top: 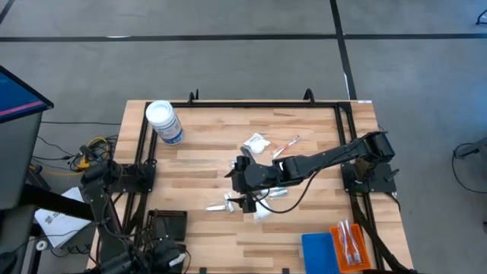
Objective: Pick & Place Travel size toiletries
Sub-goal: Put the vanity pack into the bottom black bin
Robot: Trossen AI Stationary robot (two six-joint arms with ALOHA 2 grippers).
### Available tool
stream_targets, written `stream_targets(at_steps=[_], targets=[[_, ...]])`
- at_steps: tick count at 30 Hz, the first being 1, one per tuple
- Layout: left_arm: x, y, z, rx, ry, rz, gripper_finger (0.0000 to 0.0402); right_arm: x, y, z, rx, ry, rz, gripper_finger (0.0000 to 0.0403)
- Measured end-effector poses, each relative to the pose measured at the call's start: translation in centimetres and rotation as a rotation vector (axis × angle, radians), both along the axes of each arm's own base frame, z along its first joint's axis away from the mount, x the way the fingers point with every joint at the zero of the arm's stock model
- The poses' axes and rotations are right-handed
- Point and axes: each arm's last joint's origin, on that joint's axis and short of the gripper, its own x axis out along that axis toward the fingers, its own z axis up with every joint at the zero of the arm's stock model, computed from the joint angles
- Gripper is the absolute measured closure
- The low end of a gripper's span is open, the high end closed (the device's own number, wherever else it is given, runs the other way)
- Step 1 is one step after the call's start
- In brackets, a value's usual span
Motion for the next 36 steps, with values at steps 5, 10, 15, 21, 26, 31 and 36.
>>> stream_targets(at_steps=[5, 10, 15, 21, 26, 31, 36], targets=[[-0.2, 0.0, -1.0, -0.012, 0.032, 0.075, 0.0401, 0.2, -0.7, 0.0, -0.005, -0.004, -0.012, 0.004], [-1.1, 0.8, -2.1, -0.045, 0.067, 0.305, 0.0401, 0.3, -1.6, 0.0, -0.006, -0.002, -0.035, 0.004], [-3.5, 0.9, -2.9, -0.106, 0.056, 0.559, 0.0401, 0.5, -2.4, 0.0, -0.031, -0.002, -0.036, 0.004], [-3.2, 0.5, -3.9, -0.18, 0.054, 0.606, 0.0401, 0.7, -3.5, 0.2, -0.09, -0.007, -0.027, 0.004], [-3.1, 1.0, -4.8, -0.14, 0.038, 0.618, 0.0401, 1.0, -4.6, 0.6, -0.108, -0.023, -0.042, 0.004], [-2.6, 1.2, -5.3, -0.138, 0.0, 0.635, 0.0401, 1.1, -5.6, 0.6, -0.122, -0.02, -0.055, 0.004], [-1.7, 1.9, -6.4, -0.124, -0.002, 0.658, 0.0401, 1.2, -6.3, 0.6, -0.127, -0.022, -0.069, 0.004]])
